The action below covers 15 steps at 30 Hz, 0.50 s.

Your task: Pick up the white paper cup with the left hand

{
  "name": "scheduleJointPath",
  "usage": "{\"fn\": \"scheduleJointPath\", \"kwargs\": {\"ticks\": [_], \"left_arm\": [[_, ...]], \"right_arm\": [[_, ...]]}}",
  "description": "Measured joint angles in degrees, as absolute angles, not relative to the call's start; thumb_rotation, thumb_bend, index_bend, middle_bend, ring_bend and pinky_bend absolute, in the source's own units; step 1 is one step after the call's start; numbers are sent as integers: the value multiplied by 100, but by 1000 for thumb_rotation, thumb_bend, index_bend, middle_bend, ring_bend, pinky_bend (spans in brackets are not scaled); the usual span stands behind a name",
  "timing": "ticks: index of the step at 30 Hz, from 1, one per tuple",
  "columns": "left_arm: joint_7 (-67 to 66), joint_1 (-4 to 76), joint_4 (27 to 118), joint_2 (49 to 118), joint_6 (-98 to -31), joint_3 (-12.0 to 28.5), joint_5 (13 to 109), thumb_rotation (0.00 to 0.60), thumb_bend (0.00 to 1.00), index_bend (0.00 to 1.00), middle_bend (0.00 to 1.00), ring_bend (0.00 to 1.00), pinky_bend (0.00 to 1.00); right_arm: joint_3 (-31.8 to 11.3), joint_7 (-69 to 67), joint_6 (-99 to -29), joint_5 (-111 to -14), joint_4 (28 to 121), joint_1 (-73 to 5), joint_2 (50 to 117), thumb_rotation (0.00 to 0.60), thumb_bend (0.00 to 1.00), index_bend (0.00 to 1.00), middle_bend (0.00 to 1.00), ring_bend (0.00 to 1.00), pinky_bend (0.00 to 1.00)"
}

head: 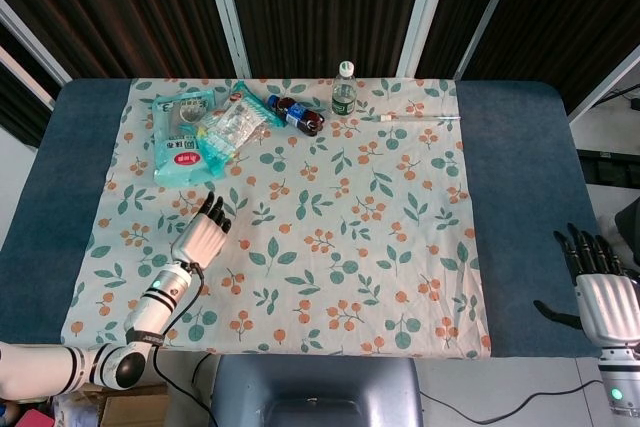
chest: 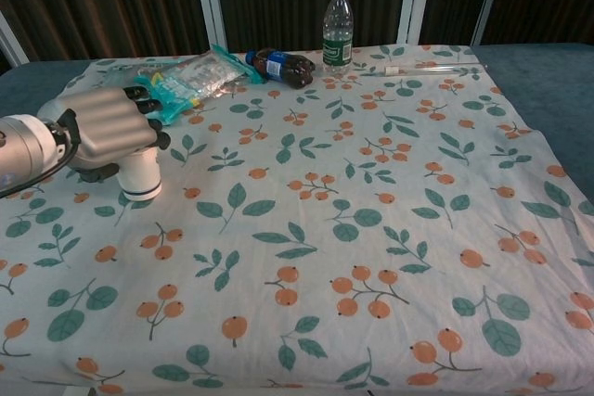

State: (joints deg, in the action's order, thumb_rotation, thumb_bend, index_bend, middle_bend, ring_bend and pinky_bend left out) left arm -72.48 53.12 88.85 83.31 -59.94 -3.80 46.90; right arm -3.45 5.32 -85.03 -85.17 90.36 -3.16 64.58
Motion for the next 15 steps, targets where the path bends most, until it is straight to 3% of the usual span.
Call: {"fn": "scheduleJointPath", "kwargs": {"ticks": [9, 15], "left_arm": [[-6824, 5263, 9047, 8205, -6054, -326, 4864, 600, 458, 238, 281, 22, 116], [-5764, 5098, 9317, 7964, -6015, -145, 5076, 600, 457, 236, 300, 46, 125]], "right_arm": [[-359, 501, -8481, -8472, 9036, -316, 6431, 558, 12, 0, 0, 0, 0], [-368, 477, -8470, -8451, 9032, -318, 6409, 559, 11, 0, 0, 0, 0]]}}
